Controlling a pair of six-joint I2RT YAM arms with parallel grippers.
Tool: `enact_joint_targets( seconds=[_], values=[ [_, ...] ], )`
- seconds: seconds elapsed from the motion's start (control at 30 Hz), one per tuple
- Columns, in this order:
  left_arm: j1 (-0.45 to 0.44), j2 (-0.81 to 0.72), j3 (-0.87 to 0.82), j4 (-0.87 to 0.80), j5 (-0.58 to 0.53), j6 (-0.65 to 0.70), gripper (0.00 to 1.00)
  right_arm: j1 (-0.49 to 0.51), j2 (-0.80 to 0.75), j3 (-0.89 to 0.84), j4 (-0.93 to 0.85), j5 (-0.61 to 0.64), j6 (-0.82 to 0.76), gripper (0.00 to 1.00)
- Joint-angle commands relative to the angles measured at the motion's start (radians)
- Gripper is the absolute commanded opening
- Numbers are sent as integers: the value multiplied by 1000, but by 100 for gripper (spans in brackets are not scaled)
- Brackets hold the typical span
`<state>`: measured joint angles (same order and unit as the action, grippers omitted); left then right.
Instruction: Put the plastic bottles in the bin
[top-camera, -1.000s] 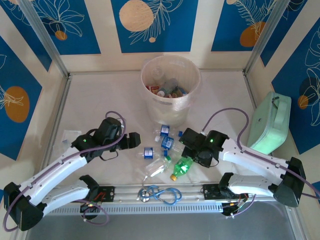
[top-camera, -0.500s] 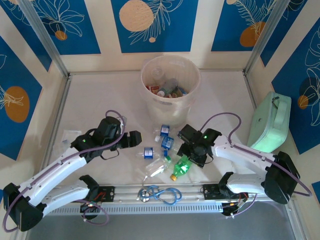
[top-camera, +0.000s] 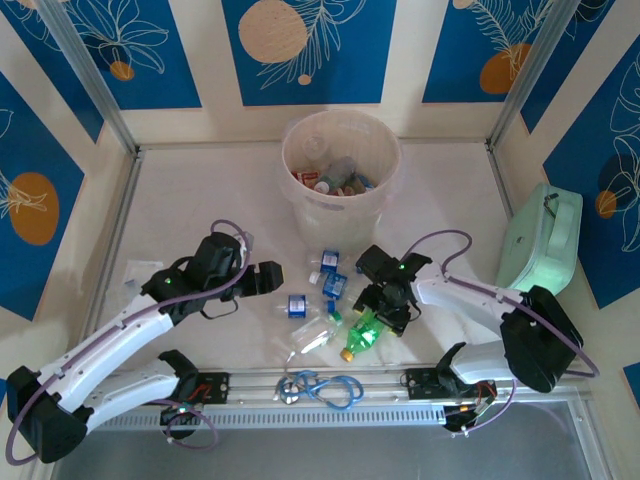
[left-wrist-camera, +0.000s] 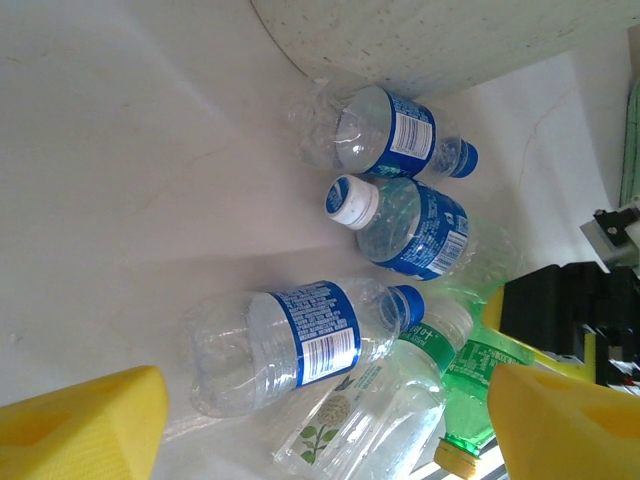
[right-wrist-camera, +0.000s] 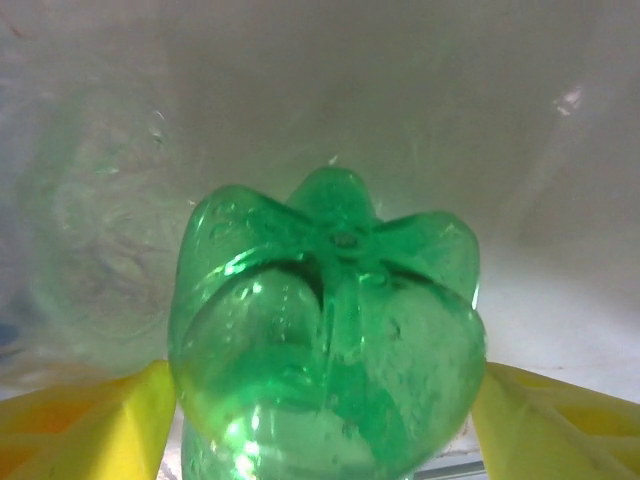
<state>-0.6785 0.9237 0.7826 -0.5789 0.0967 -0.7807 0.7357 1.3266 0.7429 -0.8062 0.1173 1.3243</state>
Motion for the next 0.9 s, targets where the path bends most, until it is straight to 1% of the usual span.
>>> enact_joint_targets(
  seconds=[0.0,0.23,0.53,0.7,0.8,0.87],
  values=[
    [15,11,18,26,23,-6,83,-21,27,-19,24,-50,-26,75],
    [28,32,11,48,36,-5,83,-41,53,-16,38,-52,-42,62],
    [46,34,4,48,42,7,82,-34,-48,-32,5,11,-13,51],
    [53,22,15,48,56,13,83,3,-178,-23,-51,82,8,49],
    [55,3,30,47,63,14,83,33,-298,8,-116,139,9,48],
    [57,-13,44,59,80,11,84,51,-396,46,-137,174,-17,47]
  ],
)
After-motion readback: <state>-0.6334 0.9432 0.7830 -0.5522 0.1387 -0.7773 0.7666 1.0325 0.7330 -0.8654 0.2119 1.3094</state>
